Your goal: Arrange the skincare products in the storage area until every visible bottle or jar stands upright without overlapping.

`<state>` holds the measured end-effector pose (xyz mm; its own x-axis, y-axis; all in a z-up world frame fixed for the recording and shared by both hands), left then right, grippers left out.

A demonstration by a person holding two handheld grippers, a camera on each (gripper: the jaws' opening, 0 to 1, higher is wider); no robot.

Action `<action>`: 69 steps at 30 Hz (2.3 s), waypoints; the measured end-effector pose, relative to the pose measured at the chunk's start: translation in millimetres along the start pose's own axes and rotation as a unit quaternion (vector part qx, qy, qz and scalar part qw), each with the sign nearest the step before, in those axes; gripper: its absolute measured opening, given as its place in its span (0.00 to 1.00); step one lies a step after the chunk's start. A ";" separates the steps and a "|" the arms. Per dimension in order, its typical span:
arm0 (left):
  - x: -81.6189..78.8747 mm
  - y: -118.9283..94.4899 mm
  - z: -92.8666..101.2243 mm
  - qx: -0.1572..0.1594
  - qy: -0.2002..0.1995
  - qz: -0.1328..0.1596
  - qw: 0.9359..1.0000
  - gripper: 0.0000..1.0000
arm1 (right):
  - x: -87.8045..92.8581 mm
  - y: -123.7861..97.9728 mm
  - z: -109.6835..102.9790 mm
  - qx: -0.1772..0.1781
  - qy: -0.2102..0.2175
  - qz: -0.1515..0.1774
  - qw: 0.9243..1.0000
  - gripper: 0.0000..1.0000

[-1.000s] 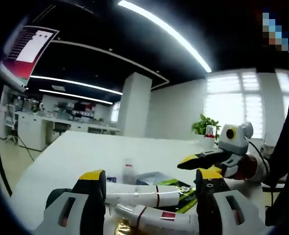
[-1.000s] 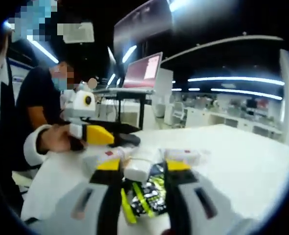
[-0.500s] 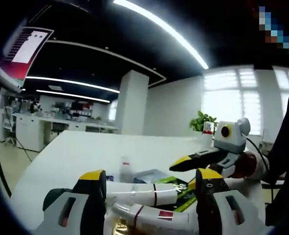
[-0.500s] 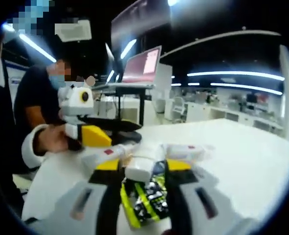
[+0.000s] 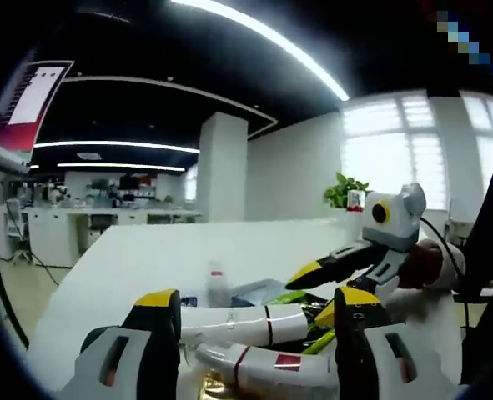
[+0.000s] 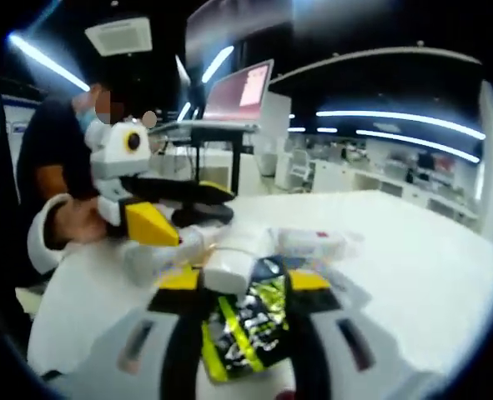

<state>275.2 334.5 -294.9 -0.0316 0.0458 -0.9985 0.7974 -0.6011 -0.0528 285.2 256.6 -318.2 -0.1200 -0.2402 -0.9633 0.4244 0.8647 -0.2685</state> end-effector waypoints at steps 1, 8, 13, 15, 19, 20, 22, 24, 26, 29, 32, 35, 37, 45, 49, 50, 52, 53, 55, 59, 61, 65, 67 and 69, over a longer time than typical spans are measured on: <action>-2.1 -1.6 -4.0 -0.006 -0.008 0.008 1.000 0.76 | -1.0 0.8 -0.6 -0.001 0.002 0.002 1.000 0.36; -5.5 -6.0 -21.3 -0.036 -0.033 0.023 0.999 0.76 | -2.0 16.9 -13.7 -0.007 -0.012 -0.004 1.000 0.37; -3.0 -2.5 -22.4 -0.042 -0.011 0.006 0.999 0.76 | -1.4 27.7 -17.4 -0.009 -0.018 -0.013 1.000 0.37; -2.9 -2.2 -22.3 -0.042 -0.005 0.004 0.999 0.76 | -1.0 34.6 -21.5 -0.012 -0.016 -0.016 1.000 0.37; -5.0 -4.6 -23.6 -0.042 -0.012 0.014 0.999 0.76 | 6.5 44.4 -22.5 0.002 -0.028 -0.037 0.999 0.40; -5.0 -5.1 -24.3 -0.043 -0.016 0.016 0.999 0.76 | 6.9 46.2 -22.2 0.004 -0.029 -0.038 0.999 0.40; -5.6 -5.1 -23.7 -0.041 -0.021 0.019 0.999 0.76 | 5.7 48.0 -19.6 0.008 -0.024 -0.036 0.999 0.39; -6.6 -4.9 -22.3 -0.039 -0.022 0.022 0.999 0.76 | 6.3 50.0 -17.4 0.012 -0.019 -0.036 0.999 0.37; -6.8 -4.6 -22.1 -0.038 -0.021 0.023 0.999 0.76 | 8.0 52.5 -14.5 0.017 -0.014 -0.040 0.999 0.36; -6.3 -4.1 -22.3 -0.038 -0.023 0.022 0.999 0.76 | 8.8 55.3 -12.2 0.020 -0.005 -0.042 0.999 0.36; -6.3 -3.8 -20.4 -0.035 -0.026 0.024 0.999 0.76 | 8.4 57.0 -11.5 0.025 -0.012 -0.046 0.999 0.35; -4.9 -3.1 -19.2 -0.033 -0.026 0.020 0.999 0.76 | 8.2 58.0 -9.2 0.032 -0.012 -0.048 0.998 0.34; -4.8 -3.1 -19.3 -0.034 -0.026 0.020 0.999 0.76 | 8.3 58.4 -8.3 0.036 -0.008 -0.049 0.998 0.34; -7.2 -4.8 -18.6 -0.034 -0.030 0.029 0.999 0.76 | 9.3 55.6 -6.5 0.048 -0.007 -0.049 0.998 0.32; -6.8 -5.8 -19.5 -0.035 -0.033 0.030 0.998 0.76 | 10.2 51.7 -7.5 0.054 -0.009 -0.051 0.997 0.32; -6.8 -5.9 -19.4 -0.035 -0.033 0.030 0.998 0.76 | 10.4 50.9 -7.4 0.055 -0.010 -0.052 0.997 0.32; -6.4 -6.2 -19.6 -0.035 -0.033 0.029 0.998 0.76 | 10.1 47.9 -7.1 0.062 -0.018 -0.054 0.996 0.31; -6.2 -6.4 -19.9 -0.035 -0.034 0.029 0.998 0.76 | 8.8 46.4 -5.4 0.069 -0.033 -0.054 0.996 0.31; -6.5 -7.1 -21.2 -0.036 -0.035 0.030 0.998 0.76 | 8.0 44.7 -6.7 0.071 -0.046 -0.052 0.995 0.31; -7.7 -7.6 -21.5 -0.035 -0.037 0.034 0.998 0.76 | 7.1 43.0 -8.6 0.071 -0.052 -0.050 0.995 0.31; -7.0 -6.3 -23.8 -0.035 -0.041 0.032 0.998 0.76 | 4.9 41.6 -8.0 0.074 -0.062 -0.046 0.994 0.31; -9.1 -7.0 -28.0 -0.036 -0.060 0.041 0.997 0.77 | 2.0 40.2 -8.2 0.070 -0.069 -0.035 0.995 0.30; -10.4 -7.9 -28.4 -0.036 -0.067 0.048 0.996 0.77 | -0.8 39.0 -8.3 0.071 -0.078 -0.030 0.994 0.30; -10.3 -7.4 -29.1 -0.034 -0.075 0.050 0.995 0.77 | -3.9 37.7 -7.6 0.075 -0.084 -0.026 0.993 0.30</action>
<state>287.1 361.7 -283.7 -0.0360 -0.1349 -0.9902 0.8400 -0.5408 0.0431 294.9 293.4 -324.6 0.0003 -0.3630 -0.9318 0.5526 0.7767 -0.3024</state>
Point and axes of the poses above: the point that each gripper's makers call its tool centre point, and the gripper's own axes: y roughly forward along the fingers, z roughly to its right, x roughly out of its underside, the point moved 1 cm from there along -y, roughly backward along the fingers, and after that the axes turned 8 degrees about y, right-handed, at the moved point
